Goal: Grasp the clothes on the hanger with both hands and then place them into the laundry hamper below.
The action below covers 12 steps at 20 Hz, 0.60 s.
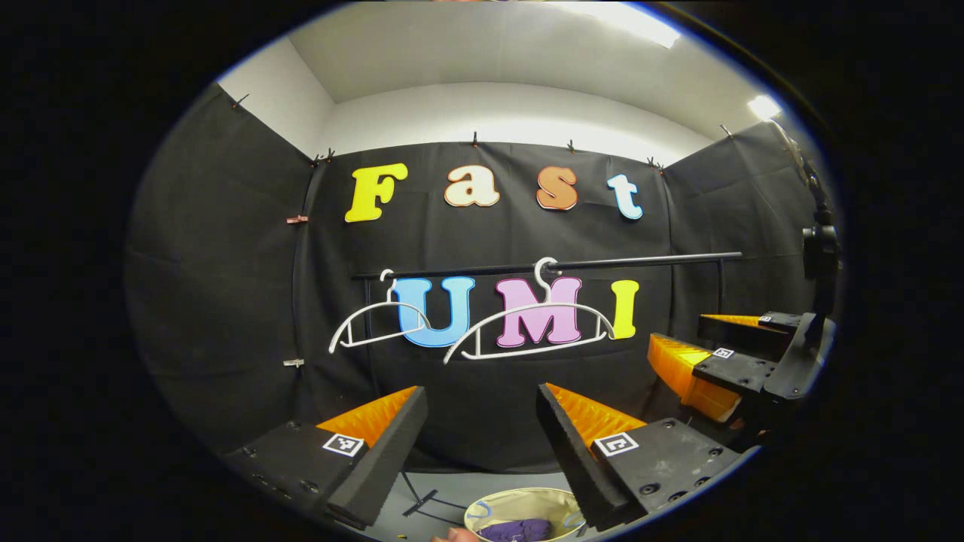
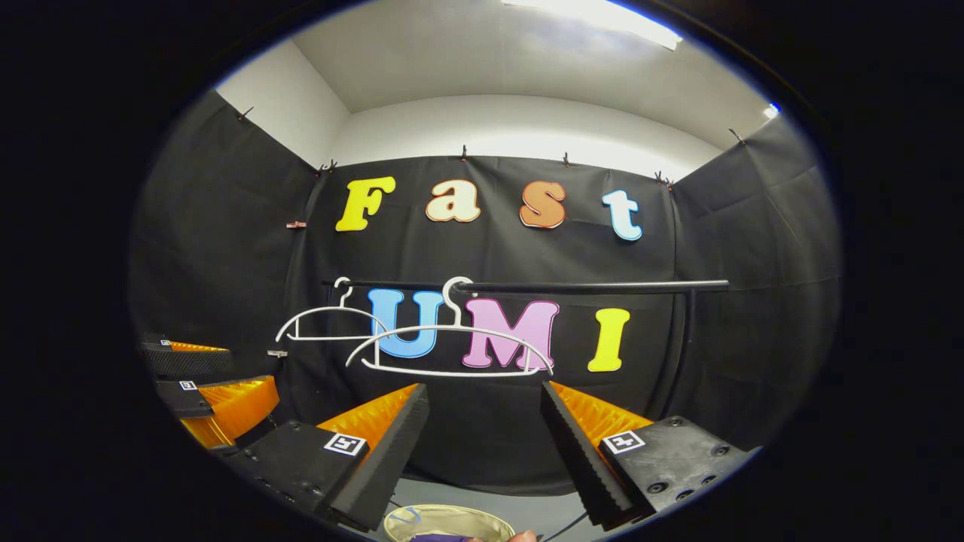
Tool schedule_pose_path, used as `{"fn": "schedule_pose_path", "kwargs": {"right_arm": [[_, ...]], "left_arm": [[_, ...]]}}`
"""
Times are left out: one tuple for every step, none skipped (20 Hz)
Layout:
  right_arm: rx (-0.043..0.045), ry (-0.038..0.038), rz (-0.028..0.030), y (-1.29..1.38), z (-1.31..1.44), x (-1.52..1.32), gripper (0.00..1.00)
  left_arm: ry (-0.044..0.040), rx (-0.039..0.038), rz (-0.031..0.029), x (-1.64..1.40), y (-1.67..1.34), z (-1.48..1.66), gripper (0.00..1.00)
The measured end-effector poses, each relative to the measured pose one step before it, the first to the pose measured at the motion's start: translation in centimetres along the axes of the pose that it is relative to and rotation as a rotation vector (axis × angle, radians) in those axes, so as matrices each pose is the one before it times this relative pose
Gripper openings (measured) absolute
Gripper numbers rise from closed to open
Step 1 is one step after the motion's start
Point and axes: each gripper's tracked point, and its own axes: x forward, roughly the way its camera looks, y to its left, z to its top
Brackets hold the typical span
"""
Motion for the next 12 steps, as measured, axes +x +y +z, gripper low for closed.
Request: {"fn": "schedule_pose_path", "kwargs": {"right_arm": [[0.00194, 0.00220, -0.00147, -0.020, -0.077, -0.045, 0.98], [0.00128, 0.00081, -0.00304, -0.087, 0.018, -0.055, 0.98], [0.00204, -0.00130, -0.00141, -0.105, 0.062, -0.030, 0.98], [0.00080, -0.00202, -0.00096, -0.065, 0.042, 0.037, 0.98], [-0.00075, -0.00012, -0.00155, 0.005, 0.026, -0.007, 0.98], [-0.00020, 0.00028, -0.00112, -0.039, -0.051, 0.022, 0.98], [0.00084, -0.00077, -0.00104, 0.009, 0.046, -0.038, 0.98], [0.00008, -0.00030, -0.00076, -0.077, 0.028, -0.040, 0.98], [-0.00064, -0.00101, -0.00117, -0.037, -0.007, -0.112, 0.98], [-0.00026, 0.00188, 0.00016, -0.019, 0.000, -0.074, 0.98], [0.00056, -0.00037, 0.00084, 0.062, -0.057, -0.005, 0.98], [-0.00036, 0.00102, -0.00082, -0.013, 0.045, -0.005, 0.98]], "left_arm": [[-0.00019, 0.00090, -0.00073, 0.005, -0.013, 0.085, 0.92], [-0.00140, -0.00015, -0.00184, -0.015, -0.095, -0.053, 0.95], [-0.00045, -0.00065, -0.00174, -0.054, -0.100, 0.013, 0.95], [-0.00053, 0.00012, -0.00160, 0.030, -0.023, 0.020, 0.95], [0.00171, 0.00111, -0.00199, 0.016, -0.055, 0.001, 0.95], [0.00144, 0.00169, -0.00112, -0.034, -0.020, -0.079, 0.92], [0.00028, 0.00136, -0.00119, -0.039, -0.111, 0.002, 0.92], [0.00007, -0.00051, -0.00123, -0.039, 0.002, 0.041, 0.92], [-0.00054, -0.00091, -0.00306, 0.013, -0.071, 0.042, 0.92], [-0.00196, -0.00014, -0.00152, 0.015, -0.113, 0.052, 0.95], [-0.00069, 0.00079, 0.00018, -0.006, 0.005, 0.055, 0.95], [0.00059, 0.00028, -0.00025, -0.092, -0.055, -0.137, 0.92]]}}
